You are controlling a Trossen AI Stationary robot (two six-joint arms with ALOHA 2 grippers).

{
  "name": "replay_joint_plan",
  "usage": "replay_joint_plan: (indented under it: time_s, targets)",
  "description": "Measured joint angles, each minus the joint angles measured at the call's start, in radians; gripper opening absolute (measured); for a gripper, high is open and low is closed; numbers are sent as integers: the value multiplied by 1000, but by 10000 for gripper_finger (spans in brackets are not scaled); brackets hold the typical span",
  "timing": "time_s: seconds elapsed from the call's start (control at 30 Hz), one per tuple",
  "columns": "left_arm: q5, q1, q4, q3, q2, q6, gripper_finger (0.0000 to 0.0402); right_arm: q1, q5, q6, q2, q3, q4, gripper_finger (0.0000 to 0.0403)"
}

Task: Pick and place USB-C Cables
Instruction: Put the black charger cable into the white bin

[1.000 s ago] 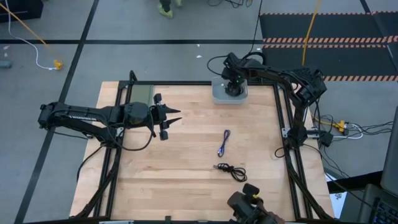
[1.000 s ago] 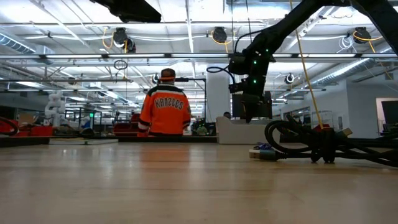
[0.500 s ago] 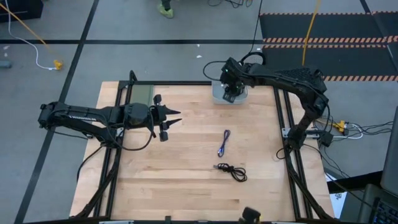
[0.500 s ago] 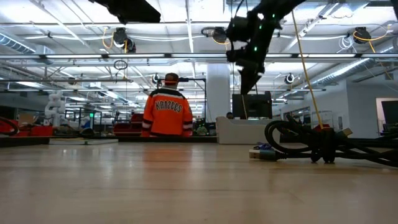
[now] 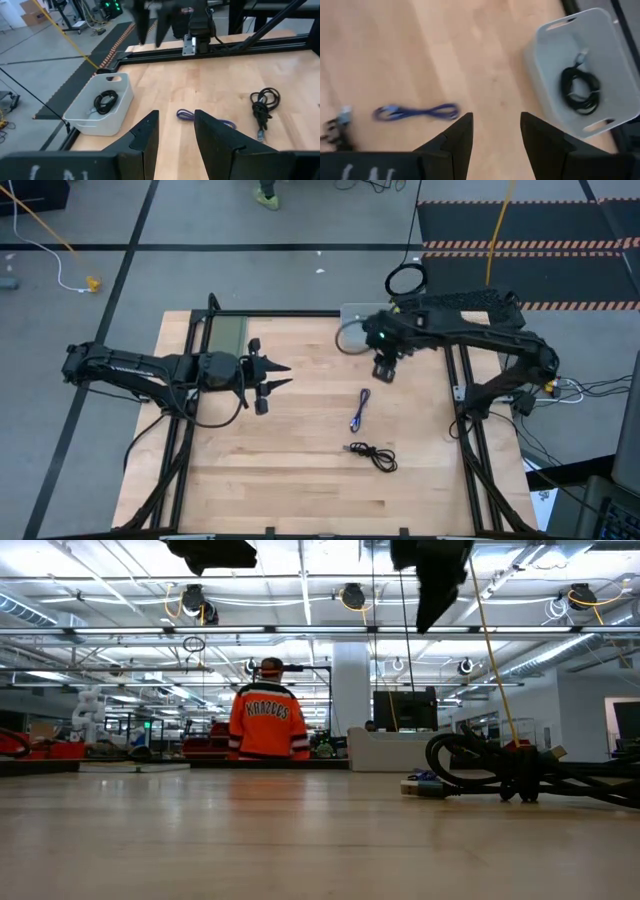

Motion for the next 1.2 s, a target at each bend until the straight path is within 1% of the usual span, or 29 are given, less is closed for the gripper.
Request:
replay_joint_plan:
  time_s: [0.17, 0.27, 0.37, 0.43, 0.57, 0.7, 0.83, 0.9, 1.0, 1.2]
  targets:
    - [0, -26, 0, 0, 0, -33, 127, 128, 1, 114, -79, -1, -30, 157]
    - [0, -46, 1, 0, 0, -50, 127, 207, 17, 184, -133, -37, 19, 157]
    - [0, -67, 12, 0, 0, -55, 127, 297, 82, 233, -188, -108, 106, 157]
    - [0, -80, 18, 0, 0, -55, 127, 348, 106, 256, -223, -158, 162, 157]
    - [0, -101, 44, 0, 0, -56, 127, 435, 112, 291, -280, -268, 319, 157]
    - [0, -120, 82, 0, 0, -75, 127, 514, 113, 247, -327, -397, 531, 157]
    - [-1, -147, 130, 0, 0, -102, 127, 568, 115, 207, -369, -526, 730, 157]
    - [-2, -167, 152, 0, 0, -105, 127, 585, 134, 201, -387, -570, 788, 157]
    - [-2, -199, 207, 0, 19, -99, 127, 587, 141, 194, -406, -586, 796, 157]
    - [-3, -262, 286, 15, 77, -63, 127, 624, 244, 194, -435, -587, 798, 157]
